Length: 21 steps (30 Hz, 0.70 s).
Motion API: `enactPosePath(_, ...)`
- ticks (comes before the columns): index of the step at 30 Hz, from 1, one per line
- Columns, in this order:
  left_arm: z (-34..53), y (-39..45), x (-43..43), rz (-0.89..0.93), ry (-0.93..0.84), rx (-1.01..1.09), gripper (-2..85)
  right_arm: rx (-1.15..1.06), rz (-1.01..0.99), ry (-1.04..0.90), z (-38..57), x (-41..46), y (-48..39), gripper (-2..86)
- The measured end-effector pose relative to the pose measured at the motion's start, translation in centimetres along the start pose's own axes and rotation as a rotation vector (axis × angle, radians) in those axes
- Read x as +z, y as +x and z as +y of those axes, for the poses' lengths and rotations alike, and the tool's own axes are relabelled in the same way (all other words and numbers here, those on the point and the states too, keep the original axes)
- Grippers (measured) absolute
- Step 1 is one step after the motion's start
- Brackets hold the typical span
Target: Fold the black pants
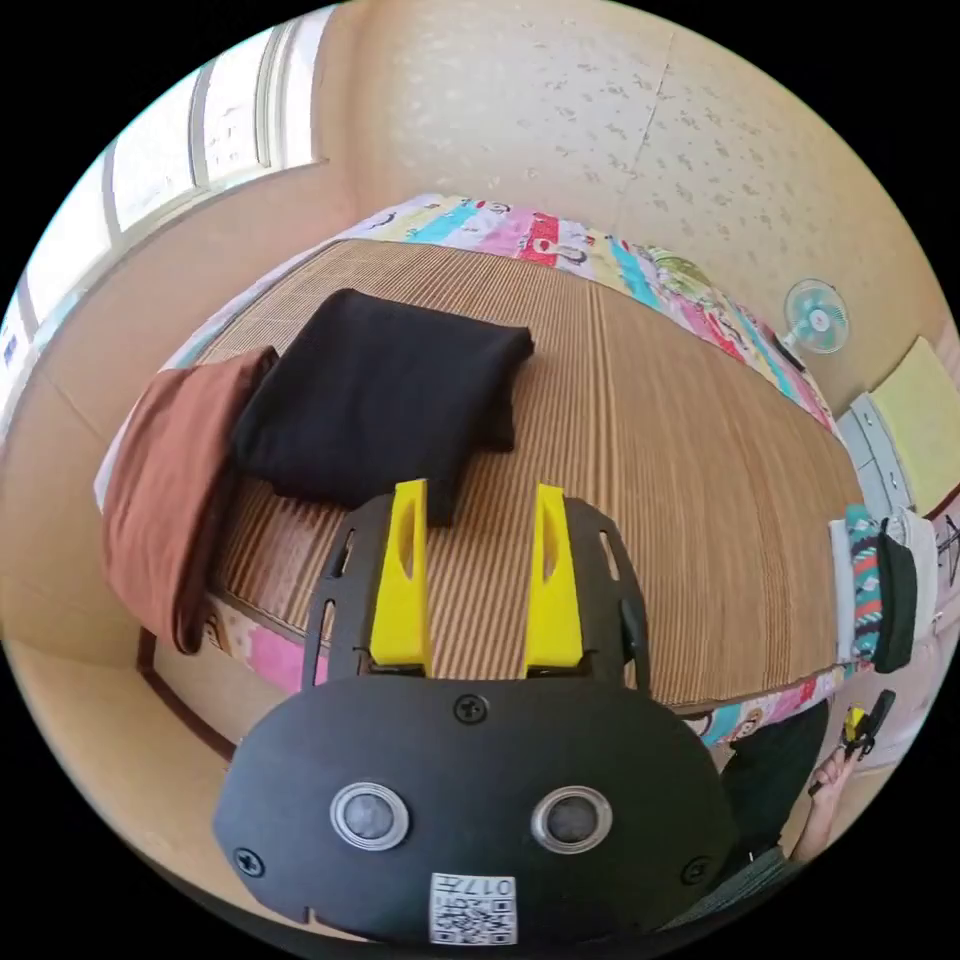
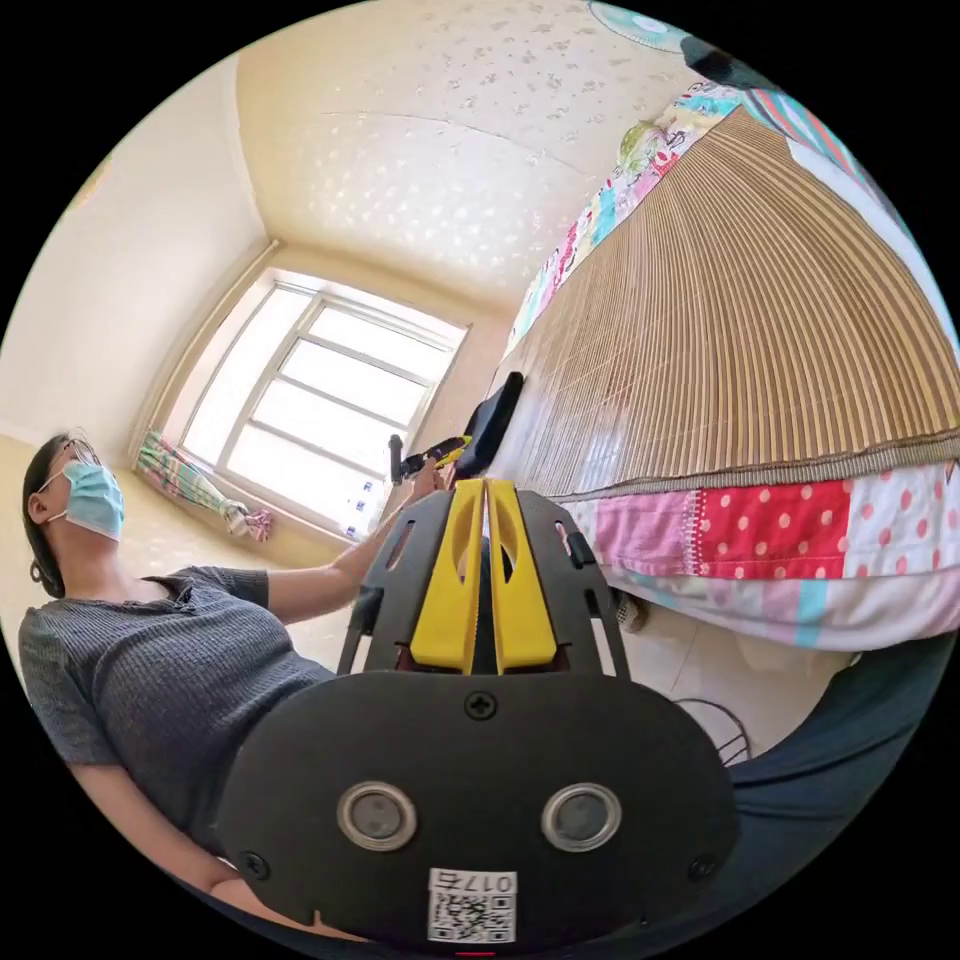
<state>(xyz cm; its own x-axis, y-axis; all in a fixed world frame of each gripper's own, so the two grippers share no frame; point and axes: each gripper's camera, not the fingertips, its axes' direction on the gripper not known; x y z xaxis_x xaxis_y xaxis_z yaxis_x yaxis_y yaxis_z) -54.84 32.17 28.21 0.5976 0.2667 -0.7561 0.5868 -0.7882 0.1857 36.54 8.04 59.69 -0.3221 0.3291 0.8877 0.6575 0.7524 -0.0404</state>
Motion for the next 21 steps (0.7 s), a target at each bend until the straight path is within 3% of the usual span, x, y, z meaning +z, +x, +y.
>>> enactPosePath(2, -2.1, 0.5, 4.0, -0.063, -0.183, 0.063, 15.4, 0.048, 0.000, 0.012, 1.2, -0.2, 0.7, 0.4)
enactPosePath(3, -2.3, 1.4, 5.0, -0.189, -0.212, 0.080, 11.8, 0.062, -0.003, 0.021, 1.5, -0.4, 0.9, 0.4)
enactPosePath(4, -2.2, 2.6, 4.9, -0.332, -0.178, 0.080, 9.2, 0.091, -0.012, 0.043, 2.3, -0.6, 1.4, 0.4)
enactPosePath(6, -2.0, 3.5, 4.3, -0.372, -0.129, 0.056, 6.8, 0.123, -0.021, 0.070, 3.4, -0.9, 1.9, 0.4)
enactPosePath(8, -1.9, 1.0, 2.0, -0.182, -0.058, -0.168, 5.0, 0.152, -0.027, 0.080, 4.5, -1.1, 2.4, 0.4)
enactPosePath(10, -1.8, -2.5, -1.6, 0.302, 0.050, -0.396, 4.0, 0.154, -0.020, 0.069, 4.9, -1.3, 2.4, 0.4)
enactPosePath(11, -2.2, -2.4, -2.8, 0.402, 0.088, -0.387, 3.9, 0.152, -0.007, 0.064, 5.0, -1.4, 2.4, 0.4)
enactPosePath(16, -4.2, 5.2, -20.4, 0.823, 0.357, -0.018, 3.6, 0.129, 0.003, 0.066, 4.3, -1.7, 2.4, 0.3)
enactPosePath(21, -0.5, 8.1, -34.1, 1.238, 0.586, 0.194, 3.2, 0.083, -0.045, 0.065, 2.9, -0.5, 2.1, 0.3)
